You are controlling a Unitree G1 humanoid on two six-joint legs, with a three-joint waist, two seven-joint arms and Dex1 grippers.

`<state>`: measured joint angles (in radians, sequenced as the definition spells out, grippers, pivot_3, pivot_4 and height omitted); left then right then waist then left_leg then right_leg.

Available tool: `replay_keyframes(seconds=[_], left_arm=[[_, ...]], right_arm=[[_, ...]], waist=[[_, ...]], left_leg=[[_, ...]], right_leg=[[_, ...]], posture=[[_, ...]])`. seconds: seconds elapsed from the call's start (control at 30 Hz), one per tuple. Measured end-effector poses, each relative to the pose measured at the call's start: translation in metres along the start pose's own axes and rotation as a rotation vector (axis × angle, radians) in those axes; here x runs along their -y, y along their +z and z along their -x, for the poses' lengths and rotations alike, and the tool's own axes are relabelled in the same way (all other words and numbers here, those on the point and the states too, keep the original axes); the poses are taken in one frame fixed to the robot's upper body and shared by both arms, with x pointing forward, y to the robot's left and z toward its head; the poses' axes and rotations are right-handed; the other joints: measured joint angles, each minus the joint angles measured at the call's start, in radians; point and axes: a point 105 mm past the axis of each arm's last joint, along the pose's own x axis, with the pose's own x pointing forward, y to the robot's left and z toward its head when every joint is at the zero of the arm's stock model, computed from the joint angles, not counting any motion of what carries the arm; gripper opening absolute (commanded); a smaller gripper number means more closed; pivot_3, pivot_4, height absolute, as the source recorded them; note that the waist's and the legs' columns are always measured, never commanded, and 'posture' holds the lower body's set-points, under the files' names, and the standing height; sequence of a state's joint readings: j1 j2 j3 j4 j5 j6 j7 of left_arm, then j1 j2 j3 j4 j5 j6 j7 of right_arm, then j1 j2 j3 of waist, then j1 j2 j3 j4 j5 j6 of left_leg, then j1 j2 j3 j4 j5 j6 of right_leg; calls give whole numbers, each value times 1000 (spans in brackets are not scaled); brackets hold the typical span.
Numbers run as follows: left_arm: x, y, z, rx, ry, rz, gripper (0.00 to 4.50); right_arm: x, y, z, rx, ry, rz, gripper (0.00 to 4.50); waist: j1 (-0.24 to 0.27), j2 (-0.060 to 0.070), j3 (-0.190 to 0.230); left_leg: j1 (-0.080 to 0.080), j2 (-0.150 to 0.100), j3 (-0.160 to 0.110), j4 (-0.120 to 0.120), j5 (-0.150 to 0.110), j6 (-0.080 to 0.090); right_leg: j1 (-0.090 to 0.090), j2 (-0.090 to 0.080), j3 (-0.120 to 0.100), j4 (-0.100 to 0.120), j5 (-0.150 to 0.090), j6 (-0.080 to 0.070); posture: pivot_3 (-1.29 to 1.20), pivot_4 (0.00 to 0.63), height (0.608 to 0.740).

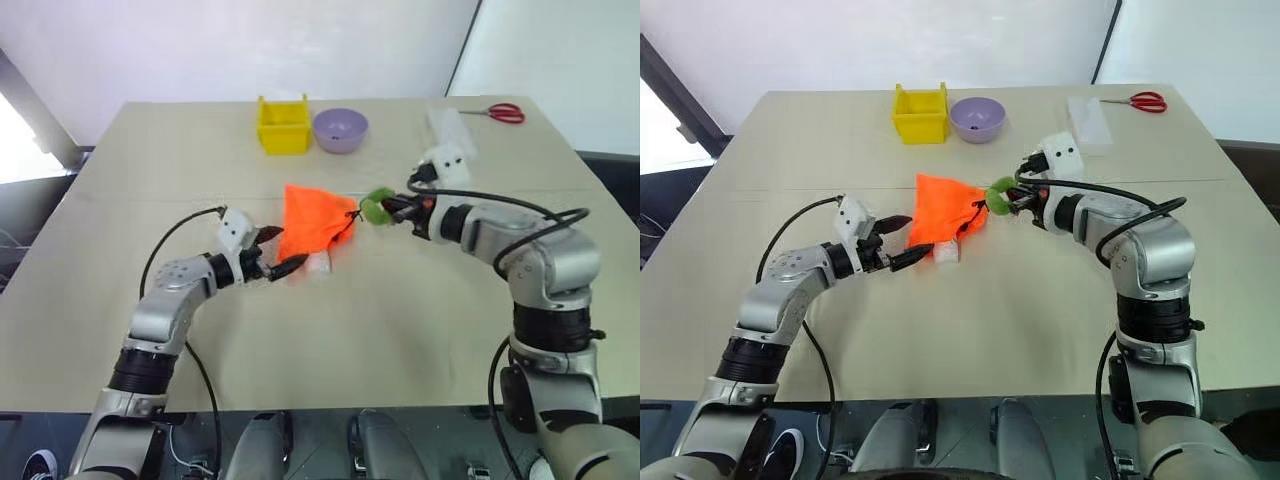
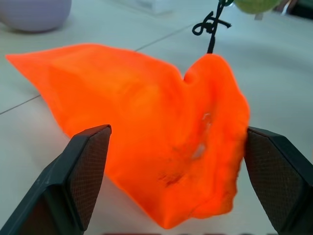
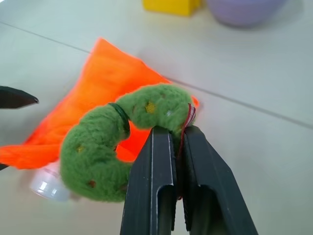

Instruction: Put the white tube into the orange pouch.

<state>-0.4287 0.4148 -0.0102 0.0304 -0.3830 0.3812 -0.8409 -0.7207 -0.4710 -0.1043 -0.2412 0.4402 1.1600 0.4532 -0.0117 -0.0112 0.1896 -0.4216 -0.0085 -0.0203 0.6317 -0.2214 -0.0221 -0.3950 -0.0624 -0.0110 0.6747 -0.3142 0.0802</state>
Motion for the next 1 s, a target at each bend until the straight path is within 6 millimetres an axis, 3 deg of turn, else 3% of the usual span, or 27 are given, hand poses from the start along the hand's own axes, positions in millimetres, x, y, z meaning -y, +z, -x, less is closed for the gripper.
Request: replay_keyframes(seconds=[0.17,0.37,0.63,0.73,0.83,1.0], left_arm=[[3,15,12,59,-53,-11,4491],[-15,27,30,110,11,-15,4491],[-6,27,20,141,-14,-6,4491],[-3,37,12,168,-46,-26,4491],[-5,49,8,197,-51,-57,4491],[-1,46,2,197,-69,-45,4491]], right_arm=[[-5,23,6,89,43,34,0],[-12,38,11,177,100,-17,0],[-12,71,19,326,130,-57,0],[-16,78,21,361,157,-82,0],[-17,81,22,371,168,-87,0],[-23,75,21,350,183,-64,0]], waist=[[-3,0,0],[-1,0,0],[0,0,0],[-1,0,0],[-2,0,0],[-2,0,0]], left_leg=[[0,0,0,0,0,0],[0,0,0,0,0,0],[-1,0,0,0,0,0],[-1,0,0,0,0,0],[-1,0,1,0,0,0],[-1,0,1,0,0,0]], right_leg=[[0,0,0,0,0,0],[0,0,0,0,0,-1],[0,0,0,0,1,0],[-1,0,0,0,1,0],[-1,0,0,0,1,0],[-1,0,0,0,1,0]], posture=[[0,150,740],[0,150,740],[0,150,740],[0,150,740],[0,150,740],[0,150,740]])
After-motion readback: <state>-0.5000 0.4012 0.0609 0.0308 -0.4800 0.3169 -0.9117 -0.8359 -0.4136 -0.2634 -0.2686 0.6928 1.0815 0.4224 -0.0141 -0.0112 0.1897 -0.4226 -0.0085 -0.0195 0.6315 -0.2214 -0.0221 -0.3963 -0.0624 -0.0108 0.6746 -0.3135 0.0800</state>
